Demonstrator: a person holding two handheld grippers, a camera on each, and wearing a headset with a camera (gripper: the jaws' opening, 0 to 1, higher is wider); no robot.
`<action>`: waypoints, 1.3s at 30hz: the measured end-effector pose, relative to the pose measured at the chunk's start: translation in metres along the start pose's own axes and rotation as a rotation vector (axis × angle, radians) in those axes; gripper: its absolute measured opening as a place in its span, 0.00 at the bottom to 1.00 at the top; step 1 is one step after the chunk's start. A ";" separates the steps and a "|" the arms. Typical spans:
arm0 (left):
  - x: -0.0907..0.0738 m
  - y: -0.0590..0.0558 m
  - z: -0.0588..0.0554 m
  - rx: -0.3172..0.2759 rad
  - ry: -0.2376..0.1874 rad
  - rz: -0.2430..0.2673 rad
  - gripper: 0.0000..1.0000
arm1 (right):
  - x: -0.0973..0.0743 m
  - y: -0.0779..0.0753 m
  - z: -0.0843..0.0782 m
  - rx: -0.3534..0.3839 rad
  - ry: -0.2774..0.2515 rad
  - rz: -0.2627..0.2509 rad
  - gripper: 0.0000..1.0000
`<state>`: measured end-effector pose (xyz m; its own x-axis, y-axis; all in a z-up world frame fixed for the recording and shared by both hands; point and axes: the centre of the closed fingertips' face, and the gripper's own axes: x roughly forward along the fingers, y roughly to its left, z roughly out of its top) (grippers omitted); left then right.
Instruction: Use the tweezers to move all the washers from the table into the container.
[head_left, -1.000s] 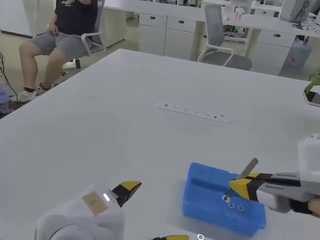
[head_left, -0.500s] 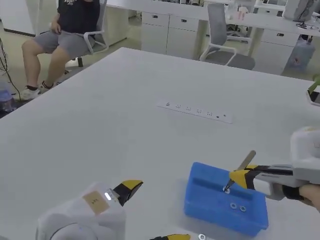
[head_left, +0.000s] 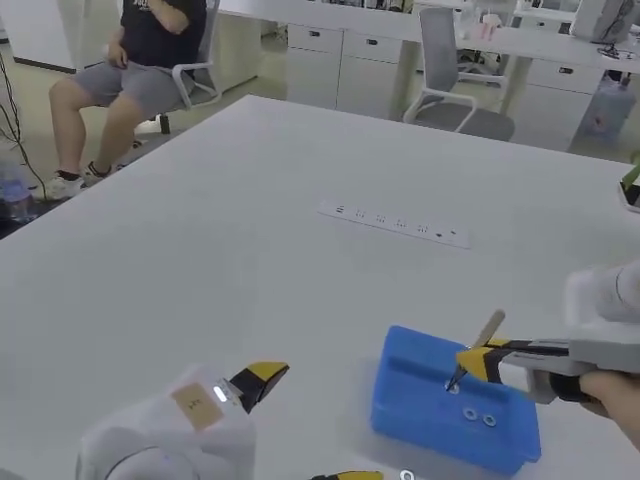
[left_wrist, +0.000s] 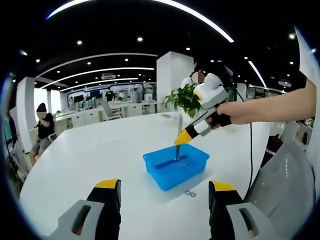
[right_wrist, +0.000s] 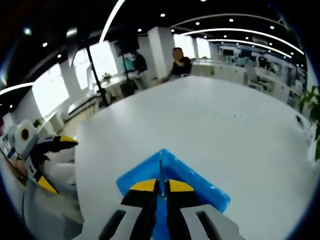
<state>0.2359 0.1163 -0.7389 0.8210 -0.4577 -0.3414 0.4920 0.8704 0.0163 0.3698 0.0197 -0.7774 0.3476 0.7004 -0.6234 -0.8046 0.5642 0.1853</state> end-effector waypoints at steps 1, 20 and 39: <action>0.000 0.000 0.000 0.000 0.002 0.000 0.72 | 0.002 -0.003 -0.001 -0.003 0.001 -0.004 0.03; 0.000 0.000 -0.001 -0.002 0.005 0.000 0.72 | 0.024 -0.013 -0.024 -0.014 0.075 -0.003 0.03; 0.000 0.000 0.000 -0.003 0.004 0.000 0.72 | 0.021 -0.008 -0.029 -0.087 0.091 -0.003 0.04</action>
<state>0.2356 0.1161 -0.7393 0.8198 -0.4567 -0.3456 0.4911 0.8710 0.0140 0.3699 0.0170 -0.8144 0.3076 0.6540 -0.6911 -0.8441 0.5228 0.1192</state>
